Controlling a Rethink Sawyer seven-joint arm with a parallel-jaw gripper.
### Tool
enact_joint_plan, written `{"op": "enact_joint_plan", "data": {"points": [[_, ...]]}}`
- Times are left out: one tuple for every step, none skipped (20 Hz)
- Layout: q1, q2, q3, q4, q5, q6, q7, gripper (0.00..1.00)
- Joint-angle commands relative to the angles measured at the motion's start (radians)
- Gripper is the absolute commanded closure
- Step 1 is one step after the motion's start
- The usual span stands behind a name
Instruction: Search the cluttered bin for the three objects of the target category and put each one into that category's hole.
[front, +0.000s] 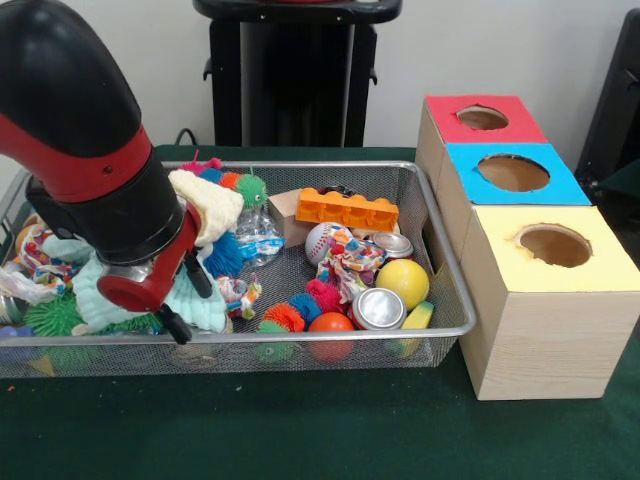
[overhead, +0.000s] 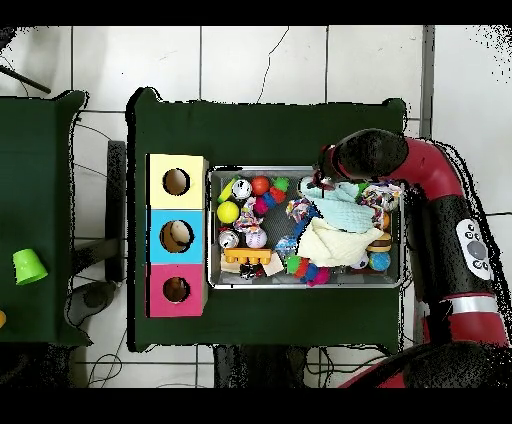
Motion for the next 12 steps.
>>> {"op": "enact_joint_plan", "data": {"points": [[-0.047, 0.137, -0.014, 0.097, -0.093, -0.211, -0.239, 0.0], [-0.053, 0.139, -0.011, 0.1, -0.092, -0.213, -0.243, 0.0], [-0.056, 0.137, -0.009, 0.106, -0.094, -0.215, -0.244, 0.0], [-0.057, 0.133, -0.009, 0.109, -0.097, -0.214, -0.243, 0.0], [-0.057, 0.13, -0.009, 0.113, -0.1, -0.214, -0.241, 0.0], [-0.058, 0.126, -0.008, 0.116, -0.1, -0.211, -0.238, 0.0], [-0.059, 0.122, -0.007, 0.121, -0.103, -0.213, -0.235, 0.0], [-0.061, 0.116, -0.007, 0.129, -0.104, -0.215, -0.23, 0.0], [-0.065, 0.104, -0.006, 0.143, -0.103, -0.216, -0.22, 0.0], [-0.069, 0.089, -0.006, 0.161, -0.099, -0.212, -0.204, 0.0], [-0.07, 0.071, -0.005, 0.18, -0.097, -0.213, -0.19, 0.0], [-0.071, 0.054, -0.007, 0.197, -0.098, -0.215, -0.174, 0.0]]}}
